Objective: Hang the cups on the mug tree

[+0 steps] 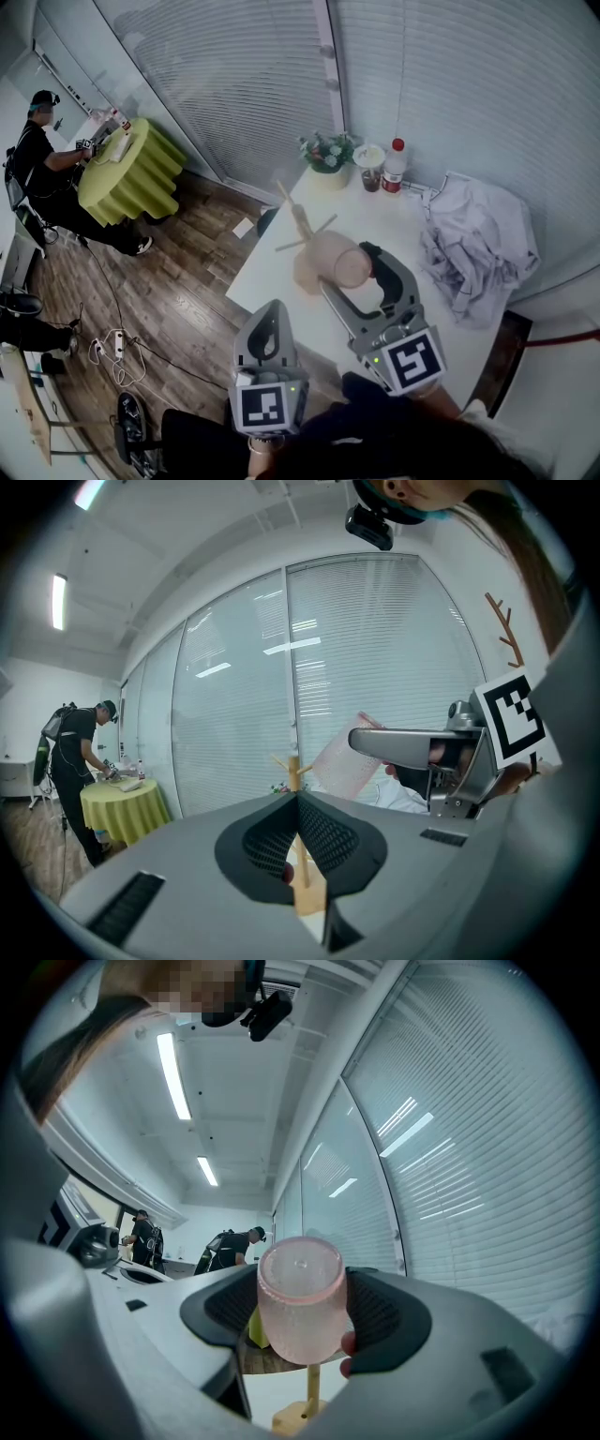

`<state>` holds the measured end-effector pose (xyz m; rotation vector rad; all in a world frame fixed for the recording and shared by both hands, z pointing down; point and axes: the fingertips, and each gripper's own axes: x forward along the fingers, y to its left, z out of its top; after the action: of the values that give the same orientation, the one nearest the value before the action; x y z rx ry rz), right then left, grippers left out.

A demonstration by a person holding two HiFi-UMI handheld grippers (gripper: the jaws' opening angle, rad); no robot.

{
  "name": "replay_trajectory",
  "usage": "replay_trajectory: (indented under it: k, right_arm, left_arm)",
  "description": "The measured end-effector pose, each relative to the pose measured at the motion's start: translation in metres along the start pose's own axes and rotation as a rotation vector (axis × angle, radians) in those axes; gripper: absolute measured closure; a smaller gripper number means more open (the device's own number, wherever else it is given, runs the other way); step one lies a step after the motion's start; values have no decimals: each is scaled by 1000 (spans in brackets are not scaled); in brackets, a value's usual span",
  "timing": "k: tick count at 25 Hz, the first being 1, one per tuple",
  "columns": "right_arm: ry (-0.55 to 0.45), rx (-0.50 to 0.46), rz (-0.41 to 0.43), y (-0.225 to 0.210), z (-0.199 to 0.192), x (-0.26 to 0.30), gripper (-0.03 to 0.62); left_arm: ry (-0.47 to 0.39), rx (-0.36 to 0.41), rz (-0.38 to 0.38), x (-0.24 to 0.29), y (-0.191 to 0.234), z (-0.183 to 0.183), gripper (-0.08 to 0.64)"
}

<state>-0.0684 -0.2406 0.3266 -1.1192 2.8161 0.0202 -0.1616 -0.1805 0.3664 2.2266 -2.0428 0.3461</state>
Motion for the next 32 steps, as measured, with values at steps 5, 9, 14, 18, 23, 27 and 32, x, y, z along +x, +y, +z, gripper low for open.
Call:
replay_trajectory:
  k: [5,9,14,18,23,27,32]
  right_arm:
    - [9,0,0,-3,-5,2,295]
    - [11,-8,-3,-4,-8,5,295]
    - [16,-7,-1,-3,-11,8,295]
    - [17,13,-4,-4,-14,9,296]
    - [16,11,-10,-6,-17,11,296]
    - [12,2,-8,-5,-19,12,296]
    - [22,-9,-12,-4,-24,14,296]
  left_arm:
    - [6,-3,2,3,1,-3,561]
    - [11,1,-3,6,0,-5,561]
    - [18,-8,-6,8,-1,-7,561]
    - [25,-9,-5,10,0,-11,561]
    - [31,-13,-5,12,0,-12,561]
    - [34,-19,-2,13,1,-15,561]
    - [37,-25,1,13,3,-15,561]
